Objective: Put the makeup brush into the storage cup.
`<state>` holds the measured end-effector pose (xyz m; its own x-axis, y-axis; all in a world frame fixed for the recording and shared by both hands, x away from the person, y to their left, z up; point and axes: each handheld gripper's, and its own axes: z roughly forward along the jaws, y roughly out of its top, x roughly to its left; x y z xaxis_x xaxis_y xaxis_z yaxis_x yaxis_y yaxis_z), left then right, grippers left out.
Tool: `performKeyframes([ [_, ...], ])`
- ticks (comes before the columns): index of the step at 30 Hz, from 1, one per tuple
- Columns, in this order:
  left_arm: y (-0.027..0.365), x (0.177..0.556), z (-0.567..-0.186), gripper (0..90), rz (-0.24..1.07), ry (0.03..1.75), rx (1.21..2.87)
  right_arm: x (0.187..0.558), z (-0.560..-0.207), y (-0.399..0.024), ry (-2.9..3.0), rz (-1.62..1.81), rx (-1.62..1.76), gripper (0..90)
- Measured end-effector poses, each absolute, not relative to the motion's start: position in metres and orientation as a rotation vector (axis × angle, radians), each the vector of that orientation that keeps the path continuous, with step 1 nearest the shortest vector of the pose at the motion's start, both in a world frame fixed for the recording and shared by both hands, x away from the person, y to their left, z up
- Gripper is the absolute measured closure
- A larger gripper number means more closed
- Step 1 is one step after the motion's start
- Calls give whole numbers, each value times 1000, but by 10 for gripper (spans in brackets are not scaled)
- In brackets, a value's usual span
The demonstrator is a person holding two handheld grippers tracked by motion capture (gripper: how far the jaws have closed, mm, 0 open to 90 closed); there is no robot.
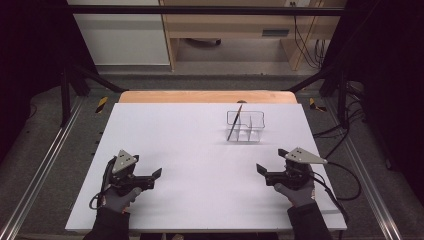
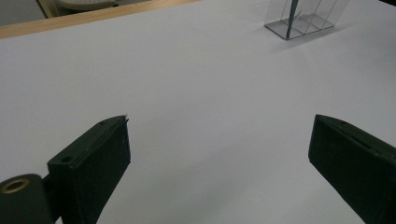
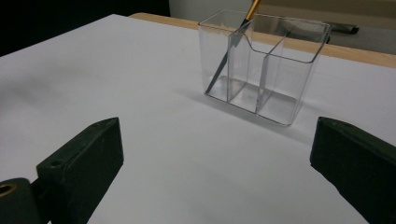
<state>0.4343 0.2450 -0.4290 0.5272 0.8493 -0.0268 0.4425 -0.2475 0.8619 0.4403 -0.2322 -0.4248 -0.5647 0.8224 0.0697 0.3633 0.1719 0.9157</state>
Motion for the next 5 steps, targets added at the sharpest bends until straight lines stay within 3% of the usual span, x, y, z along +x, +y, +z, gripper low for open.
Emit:
performKeyframes([
  [5,246,434,-429,46,566,1058,1873,438,-431,-240,2006,1341,1140,30],
])
